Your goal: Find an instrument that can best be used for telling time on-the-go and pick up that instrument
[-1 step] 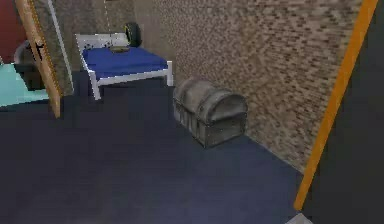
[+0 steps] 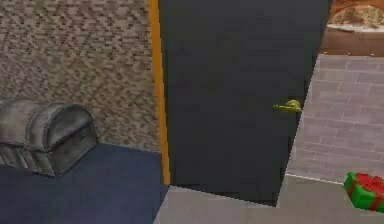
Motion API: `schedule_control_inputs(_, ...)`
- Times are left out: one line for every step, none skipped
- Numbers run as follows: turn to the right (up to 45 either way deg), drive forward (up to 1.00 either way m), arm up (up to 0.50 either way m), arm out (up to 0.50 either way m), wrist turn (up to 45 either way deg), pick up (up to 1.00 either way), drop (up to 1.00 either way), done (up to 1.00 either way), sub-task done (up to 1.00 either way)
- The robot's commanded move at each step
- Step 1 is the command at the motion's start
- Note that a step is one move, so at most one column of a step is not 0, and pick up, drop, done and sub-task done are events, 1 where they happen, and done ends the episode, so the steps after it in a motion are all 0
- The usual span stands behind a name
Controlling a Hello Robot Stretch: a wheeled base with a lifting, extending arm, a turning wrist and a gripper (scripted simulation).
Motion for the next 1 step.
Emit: schedule_control_inputs(33.0, 0.0, 0.0, 0.0, 0.0, 0.0, 0.0, 0.0, 0.0)
